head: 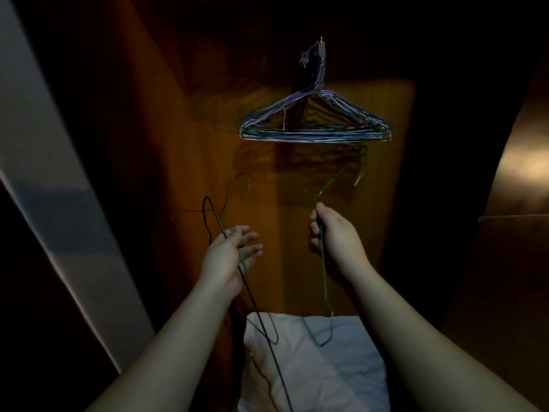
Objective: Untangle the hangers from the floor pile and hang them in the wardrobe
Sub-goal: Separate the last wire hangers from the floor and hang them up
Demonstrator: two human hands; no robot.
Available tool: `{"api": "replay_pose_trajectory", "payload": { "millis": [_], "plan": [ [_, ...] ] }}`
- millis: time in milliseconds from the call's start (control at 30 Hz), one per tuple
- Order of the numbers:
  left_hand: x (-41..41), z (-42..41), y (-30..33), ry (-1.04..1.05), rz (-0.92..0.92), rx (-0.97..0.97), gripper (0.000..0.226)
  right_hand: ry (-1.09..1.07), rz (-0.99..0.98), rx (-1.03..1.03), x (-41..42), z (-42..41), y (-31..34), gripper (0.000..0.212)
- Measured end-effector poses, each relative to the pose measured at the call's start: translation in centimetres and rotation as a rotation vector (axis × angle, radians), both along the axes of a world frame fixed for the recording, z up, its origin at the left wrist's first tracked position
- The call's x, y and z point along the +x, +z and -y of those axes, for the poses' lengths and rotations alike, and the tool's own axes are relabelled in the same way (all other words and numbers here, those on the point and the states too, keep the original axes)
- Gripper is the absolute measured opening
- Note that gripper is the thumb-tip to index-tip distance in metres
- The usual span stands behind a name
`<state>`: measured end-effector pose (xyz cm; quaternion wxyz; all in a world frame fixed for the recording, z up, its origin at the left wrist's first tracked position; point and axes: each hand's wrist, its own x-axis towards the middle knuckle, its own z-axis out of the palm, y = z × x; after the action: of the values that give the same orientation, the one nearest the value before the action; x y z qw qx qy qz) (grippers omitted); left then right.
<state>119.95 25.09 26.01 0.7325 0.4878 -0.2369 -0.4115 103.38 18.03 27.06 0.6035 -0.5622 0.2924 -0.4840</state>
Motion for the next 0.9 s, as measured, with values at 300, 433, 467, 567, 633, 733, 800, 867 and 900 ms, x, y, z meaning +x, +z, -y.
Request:
{"api": "replay_pose_trajectory", "payload": {
  "millis": [300, 433, 467, 567, 633, 733, 800, 867, 900],
  "plan": [
    [0.7, -0.6, -0.6, 0.004, 0.064, 0.023, 0.023, 0.146, 0.205, 0.291, -0.4, 1.4, 2.3, 0.016],
    [-0.6, -1.2, 0.4, -0.121, 0.012, -0.018, 0.026, 0.11, 0.132, 0.249, -0.4, 2.5, 2.8, 0.015],
    [-0.9, -1.2, 0.6, -0.148, 0.007, -0.029, 0.027, 0.099, 0.127, 0.238, -0.3, 2.7, 2.9, 0.017],
    [-1.6, -1.1, 1.0, -0.201, 0.006, -0.049, 0.031, 0.067, 0.168, 0.249, 0.1, 3.7, 2.9, 0.019],
    [-2.0, -0.9, 1.4, -0.239, 0.015, -0.059, 0.034, 0.041, 0.2, 0.263, 0.3, 4.4, 3.1, 0.019],
    [-2.4, -0.7, 2.1, -0.263, 0.048, -0.047, 0.039, -0.007, 0.218, 0.289, 0.7, 5.3, 3.6, 0.019],
    [-2.6, -0.2, 2.6, -0.256, 0.082, -0.046, 0.045, -0.017, 0.252, 0.297, 0.8, 6.0, 4.2, 0.02],
    [-2.5, 0.0, 3.1, -0.227, 0.11, -0.045, 0.051, -0.026, 0.275, 0.311, 1.0, 6.2, 4.9, 0.021],
    [-2.6, 0.1, 3.4, -0.213, 0.124, -0.054, 0.051, -0.03, 0.287, 0.318, 1.0, 6.5, 5.2, 0.022]
  ]
}}
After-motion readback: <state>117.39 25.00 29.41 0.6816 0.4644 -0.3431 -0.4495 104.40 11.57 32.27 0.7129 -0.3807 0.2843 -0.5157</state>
